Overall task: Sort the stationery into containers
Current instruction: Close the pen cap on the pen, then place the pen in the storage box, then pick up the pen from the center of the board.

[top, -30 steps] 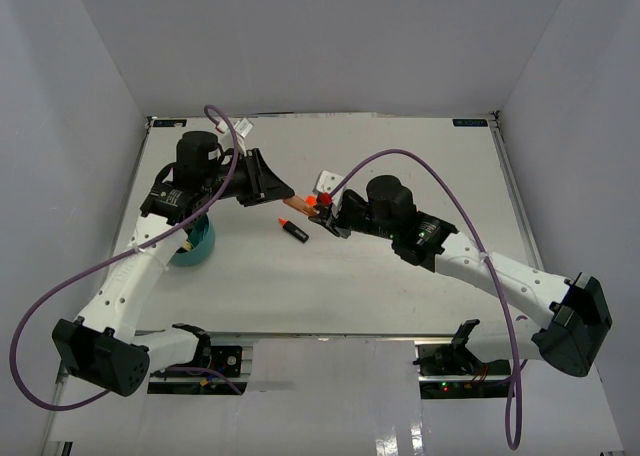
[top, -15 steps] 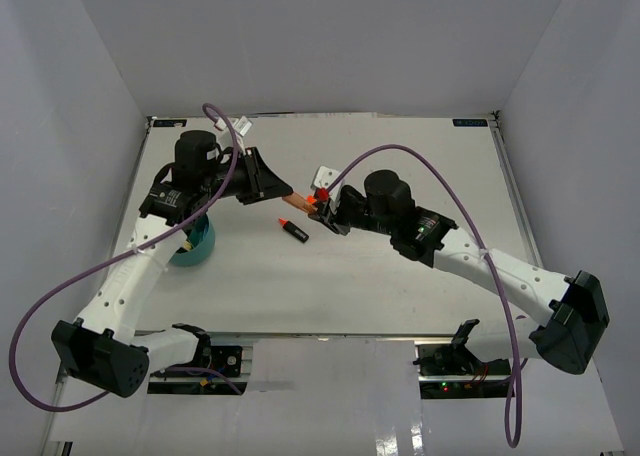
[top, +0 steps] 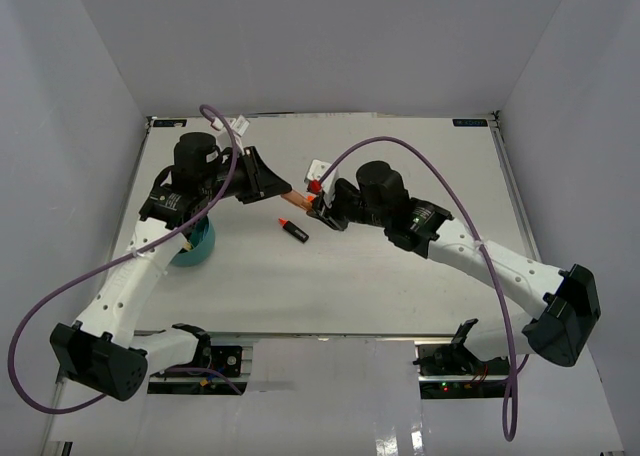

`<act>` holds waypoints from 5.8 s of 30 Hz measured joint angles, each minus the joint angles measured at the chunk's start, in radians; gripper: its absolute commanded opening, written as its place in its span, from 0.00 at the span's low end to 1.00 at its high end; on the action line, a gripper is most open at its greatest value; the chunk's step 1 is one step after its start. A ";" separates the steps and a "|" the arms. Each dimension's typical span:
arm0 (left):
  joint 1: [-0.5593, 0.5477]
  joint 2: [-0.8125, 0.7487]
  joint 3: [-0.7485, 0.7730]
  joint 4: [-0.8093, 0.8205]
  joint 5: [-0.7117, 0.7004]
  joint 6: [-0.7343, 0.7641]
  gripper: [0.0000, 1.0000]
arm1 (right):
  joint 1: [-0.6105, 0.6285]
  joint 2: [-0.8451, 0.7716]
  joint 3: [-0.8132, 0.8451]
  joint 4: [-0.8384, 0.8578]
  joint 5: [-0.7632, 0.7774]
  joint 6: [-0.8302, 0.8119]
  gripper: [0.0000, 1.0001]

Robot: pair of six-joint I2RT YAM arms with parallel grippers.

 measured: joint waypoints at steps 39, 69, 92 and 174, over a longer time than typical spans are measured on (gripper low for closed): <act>-0.063 -0.001 -0.002 0.032 -0.162 0.002 0.00 | -0.010 0.060 0.089 -0.094 0.013 -0.003 0.13; -0.075 -0.014 0.048 -0.309 -0.898 0.150 0.00 | 0.009 -0.274 -0.431 0.081 0.037 0.105 0.91; 0.282 -0.011 -0.228 -0.230 -0.900 0.214 0.21 | 0.009 -0.270 -0.484 0.081 0.055 0.158 0.90; 0.278 -0.051 -0.492 0.401 -0.104 0.134 0.97 | -0.014 0.537 -0.051 0.116 0.171 0.286 0.08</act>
